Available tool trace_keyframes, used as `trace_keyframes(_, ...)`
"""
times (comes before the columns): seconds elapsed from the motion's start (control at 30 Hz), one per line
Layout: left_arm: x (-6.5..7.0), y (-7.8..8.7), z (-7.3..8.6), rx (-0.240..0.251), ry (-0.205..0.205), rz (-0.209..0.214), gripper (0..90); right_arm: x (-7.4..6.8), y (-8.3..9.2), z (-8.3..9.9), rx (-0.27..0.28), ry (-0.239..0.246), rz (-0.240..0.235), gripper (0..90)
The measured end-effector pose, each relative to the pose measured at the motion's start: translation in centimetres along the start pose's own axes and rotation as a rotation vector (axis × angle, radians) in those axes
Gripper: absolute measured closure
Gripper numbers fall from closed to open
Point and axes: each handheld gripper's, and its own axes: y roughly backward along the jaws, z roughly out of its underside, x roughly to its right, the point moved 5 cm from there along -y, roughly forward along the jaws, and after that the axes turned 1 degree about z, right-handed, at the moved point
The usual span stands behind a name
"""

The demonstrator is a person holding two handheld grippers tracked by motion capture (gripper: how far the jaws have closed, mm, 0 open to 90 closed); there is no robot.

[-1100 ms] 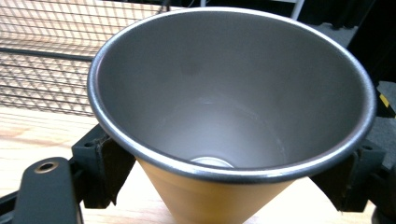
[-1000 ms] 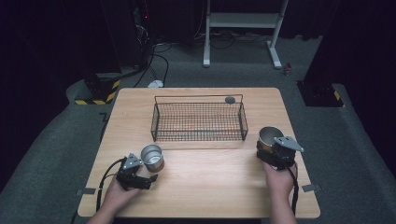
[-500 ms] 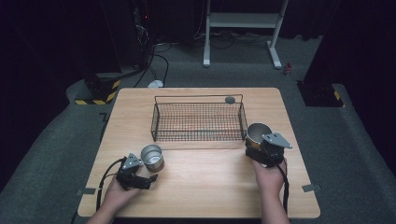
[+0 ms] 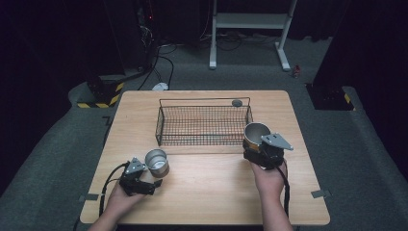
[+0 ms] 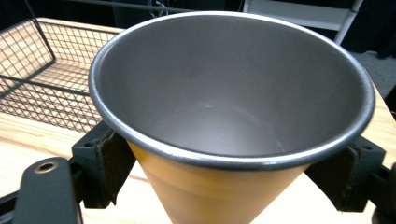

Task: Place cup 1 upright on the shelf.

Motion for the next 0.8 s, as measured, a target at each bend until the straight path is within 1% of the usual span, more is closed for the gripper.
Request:
trace_keyframes(0.37,0.0,0.1,0.0,0.003,-0.003,0.0,3.7,-1.2,-0.2,-1.3,0.019,0.011,-0.026,16.1)
trace_keyframes(0.53,0.0,0.1,0.0,0.002,-0.003,0.002,3.7,-1.5,-0.2,-1.7,0.024,0.014,-0.032,16.1)
trace_keyframes(0.73,0.0,0.1,0.0,0.005,-0.005,-0.001,3.7,-1.9,-0.2,-2.5,0.036,0.02,-0.043,16.1)
trace_keyframes(0.8,0.0,0.1,0.0,0.004,-0.003,0.003,3.7,-2.3,-0.3,-3.0,0.041,0.024,-0.048,16.1)
